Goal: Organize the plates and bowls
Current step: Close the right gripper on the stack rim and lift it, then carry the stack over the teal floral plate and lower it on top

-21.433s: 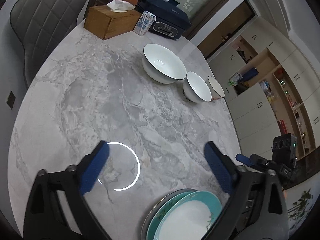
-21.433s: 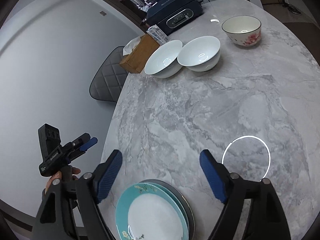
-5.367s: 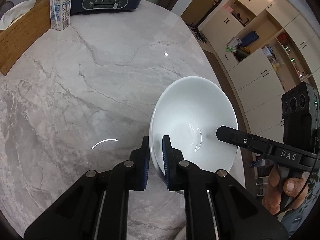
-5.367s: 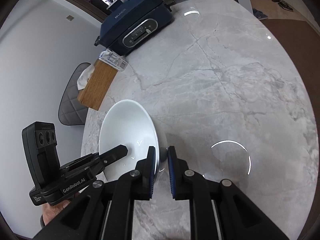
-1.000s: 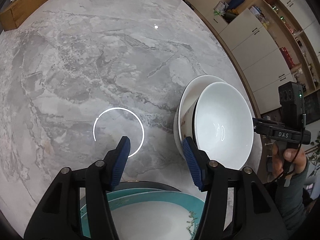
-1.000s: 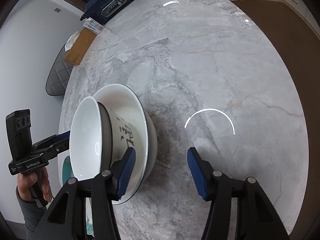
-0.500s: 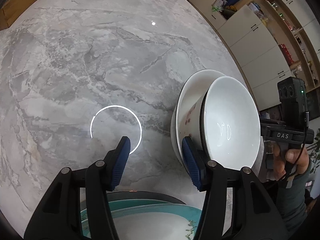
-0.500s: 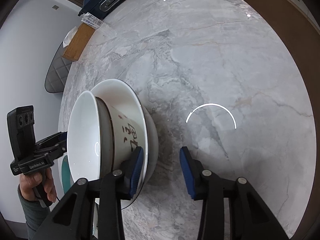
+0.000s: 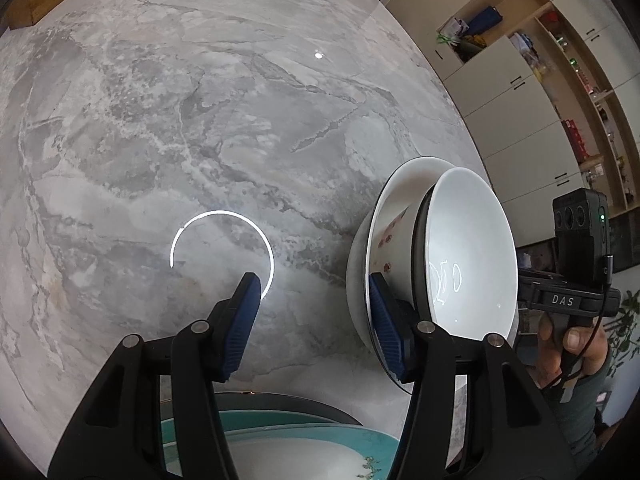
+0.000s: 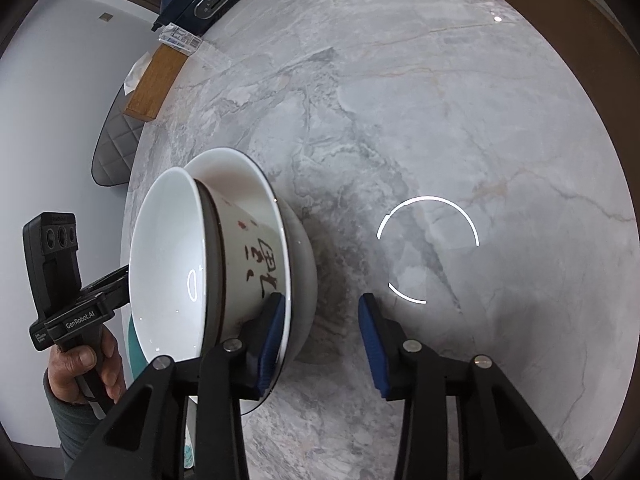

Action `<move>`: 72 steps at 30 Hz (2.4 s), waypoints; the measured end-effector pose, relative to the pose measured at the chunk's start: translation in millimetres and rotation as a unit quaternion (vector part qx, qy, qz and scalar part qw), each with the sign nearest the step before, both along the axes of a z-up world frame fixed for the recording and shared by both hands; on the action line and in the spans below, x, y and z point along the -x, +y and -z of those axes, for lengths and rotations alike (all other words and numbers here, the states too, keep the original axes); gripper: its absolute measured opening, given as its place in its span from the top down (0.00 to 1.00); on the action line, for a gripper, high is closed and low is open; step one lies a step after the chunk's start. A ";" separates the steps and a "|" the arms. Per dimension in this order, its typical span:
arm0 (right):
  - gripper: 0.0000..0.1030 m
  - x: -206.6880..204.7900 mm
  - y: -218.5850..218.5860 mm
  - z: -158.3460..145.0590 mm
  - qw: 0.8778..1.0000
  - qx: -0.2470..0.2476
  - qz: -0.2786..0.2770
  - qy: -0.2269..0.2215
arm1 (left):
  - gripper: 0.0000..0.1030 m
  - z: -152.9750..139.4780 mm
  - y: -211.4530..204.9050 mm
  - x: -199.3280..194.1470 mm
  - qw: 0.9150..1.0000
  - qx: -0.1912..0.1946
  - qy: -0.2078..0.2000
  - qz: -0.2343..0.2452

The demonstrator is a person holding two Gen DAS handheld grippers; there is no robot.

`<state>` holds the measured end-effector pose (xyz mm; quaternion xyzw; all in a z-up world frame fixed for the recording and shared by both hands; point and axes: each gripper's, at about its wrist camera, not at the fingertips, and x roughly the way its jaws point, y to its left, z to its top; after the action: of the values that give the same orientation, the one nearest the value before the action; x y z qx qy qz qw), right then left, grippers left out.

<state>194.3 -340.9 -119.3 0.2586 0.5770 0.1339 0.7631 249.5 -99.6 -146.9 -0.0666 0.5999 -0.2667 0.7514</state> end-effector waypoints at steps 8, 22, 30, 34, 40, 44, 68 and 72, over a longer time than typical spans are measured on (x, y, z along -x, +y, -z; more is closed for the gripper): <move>0.82 -0.2 9.2 -7.0 1.000 -0.001 -0.001 -0.018 | 0.74 -4.7 -7.0 7.3 1.000 0.014 -0.003 0.016; 0.82 -1.1 5.5 -4.6 1.000 -0.021 0.017 -0.011 | 0.95 -8.0 -23.2 20.0 1.000 0.008 -0.018 0.023; 0.82 -3.6 4.9 -2.7 0.999 -0.029 0.018 -0.004 | 0.95 -13.5 -18.4 19.5 1.000 0.014 -0.010 0.014; 0.82 -3.8 6.5 -2.6 0.999 -0.029 0.016 -0.001 | 0.95 -17.0 -16.9 19.3 1.000 0.012 -0.012 0.014; 0.82 -3.1 12.0 -5.3 1.000 -0.021 0.010 -0.004 | 0.95 -17.7 -13.8 19.8 1.000 0.013 -0.015 0.012; 0.82 -2.7 14.6 -9.6 1.000 -0.017 0.011 -0.009 | 0.95 -20.5 -13.3 21.5 1.000 0.014 -0.020 0.012; 0.82 6.9 43.0 -64.9 0.999 0.011 -0.016 -0.041 | 0.95 -75.3 16.6 51.2 0.999 0.015 -0.051 -0.002; 0.82 10.4 53.6 -70.8 0.999 0.012 -0.026 -0.046 | 0.95 -83.4 28.8 59.4 0.998 0.013 -0.056 -0.010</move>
<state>183.9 -287.3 -48.5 0.2278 0.5492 0.1591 0.7881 190.1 -70.8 -63.5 -0.0672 0.5526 -0.2706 0.7854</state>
